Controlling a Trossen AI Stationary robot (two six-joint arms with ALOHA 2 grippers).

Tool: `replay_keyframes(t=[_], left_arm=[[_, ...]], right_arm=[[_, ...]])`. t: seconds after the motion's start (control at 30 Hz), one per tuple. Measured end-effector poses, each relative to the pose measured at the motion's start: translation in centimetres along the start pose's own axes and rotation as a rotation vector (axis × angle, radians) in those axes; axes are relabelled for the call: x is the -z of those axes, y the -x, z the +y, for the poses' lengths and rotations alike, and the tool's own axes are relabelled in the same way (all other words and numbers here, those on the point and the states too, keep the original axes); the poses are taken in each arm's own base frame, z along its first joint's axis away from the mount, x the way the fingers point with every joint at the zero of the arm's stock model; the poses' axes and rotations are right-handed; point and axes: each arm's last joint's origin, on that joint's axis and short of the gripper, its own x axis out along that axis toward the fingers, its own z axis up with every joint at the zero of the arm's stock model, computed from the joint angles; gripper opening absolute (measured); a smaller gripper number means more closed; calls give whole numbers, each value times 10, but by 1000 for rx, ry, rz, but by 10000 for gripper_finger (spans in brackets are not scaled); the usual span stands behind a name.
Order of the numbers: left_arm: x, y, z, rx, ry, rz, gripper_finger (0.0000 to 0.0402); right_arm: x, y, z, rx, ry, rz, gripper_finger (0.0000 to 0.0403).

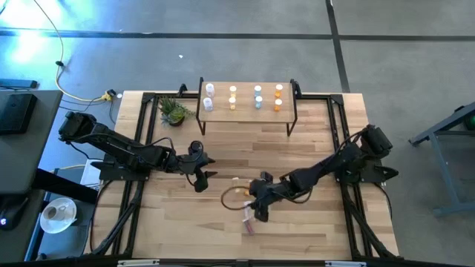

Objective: Pick and place medicine bottles onto shelf by color
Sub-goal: Put the transparent pill bottle aligned with the other transparent pill bottles on the shelf

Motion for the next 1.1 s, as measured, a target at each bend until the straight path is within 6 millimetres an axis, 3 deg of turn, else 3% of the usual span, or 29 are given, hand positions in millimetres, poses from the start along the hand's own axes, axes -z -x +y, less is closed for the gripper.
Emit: replay_keyframes(t=[0.33, 0.67, 1.1], left_arm=[[-4, -4, 13, -52, -71, -3, 216], [-7, -5, 22, -69, -46, -2, 216], [-8, -6, 23, -38, -38, 6, 216]], right_arm=[[-26, 8, -8, -58, -432, 153, 209], [-19, 7, -3, -32, -627, 198, 209], [4, -25, -4, 25, -754, 332, 209]])
